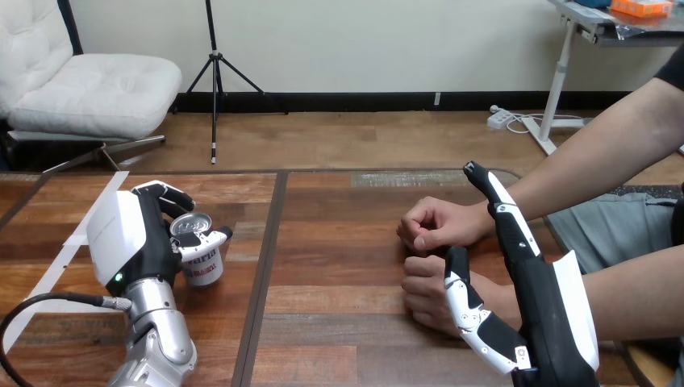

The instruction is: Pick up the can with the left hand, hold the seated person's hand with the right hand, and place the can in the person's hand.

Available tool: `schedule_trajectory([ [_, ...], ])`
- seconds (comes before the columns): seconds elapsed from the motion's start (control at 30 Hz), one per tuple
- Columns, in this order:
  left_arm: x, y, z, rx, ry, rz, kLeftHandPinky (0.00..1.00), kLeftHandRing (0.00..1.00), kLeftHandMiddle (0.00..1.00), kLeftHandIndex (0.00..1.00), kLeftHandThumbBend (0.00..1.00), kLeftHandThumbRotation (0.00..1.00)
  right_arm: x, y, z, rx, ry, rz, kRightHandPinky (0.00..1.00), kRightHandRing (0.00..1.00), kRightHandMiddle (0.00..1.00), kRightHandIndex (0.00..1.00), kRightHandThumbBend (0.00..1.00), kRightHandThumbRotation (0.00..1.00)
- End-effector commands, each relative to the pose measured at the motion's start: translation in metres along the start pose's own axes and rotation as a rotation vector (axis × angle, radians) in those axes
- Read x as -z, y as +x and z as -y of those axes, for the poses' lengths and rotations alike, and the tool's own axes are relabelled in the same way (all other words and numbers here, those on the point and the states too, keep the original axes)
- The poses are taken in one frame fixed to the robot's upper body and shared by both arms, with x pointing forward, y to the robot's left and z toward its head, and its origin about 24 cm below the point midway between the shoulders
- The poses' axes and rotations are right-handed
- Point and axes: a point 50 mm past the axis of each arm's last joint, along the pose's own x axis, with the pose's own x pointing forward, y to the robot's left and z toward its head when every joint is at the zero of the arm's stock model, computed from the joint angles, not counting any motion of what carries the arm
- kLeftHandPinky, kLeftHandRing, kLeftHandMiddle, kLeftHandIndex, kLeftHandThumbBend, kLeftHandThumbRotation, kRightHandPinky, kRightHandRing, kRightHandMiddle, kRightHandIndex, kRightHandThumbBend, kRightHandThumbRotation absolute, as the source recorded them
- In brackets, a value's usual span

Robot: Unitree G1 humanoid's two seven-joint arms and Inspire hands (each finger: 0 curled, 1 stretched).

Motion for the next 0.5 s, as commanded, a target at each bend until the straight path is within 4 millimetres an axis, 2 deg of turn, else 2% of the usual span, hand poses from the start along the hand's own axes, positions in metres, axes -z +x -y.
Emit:
schedule_trajectory([
  [0.0, -0.0268, 0.0132, -0.0096, -0.064, -0.072, 0.114, 0.35, 0.41, 0.46, 0.45, 0.72, 0.0, -0.0101, 0.0121, 0.0054, 0.033, -0.008, 0.079, 1.0, 0.98, 0.95, 0.93, 0.0, 0.0],
  [0.47, -0.0263, 0.0082, -0.0079, -0.058, -0.108, 0.123, 0.38, 0.43, 0.47, 0.46, 0.73, 0.0, -0.0095, 0.0123, 0.0061, 0.033, -0.008, 0.086, 1.0, 0.98, 0.95, 0.93, 0.0, 0.0],
])
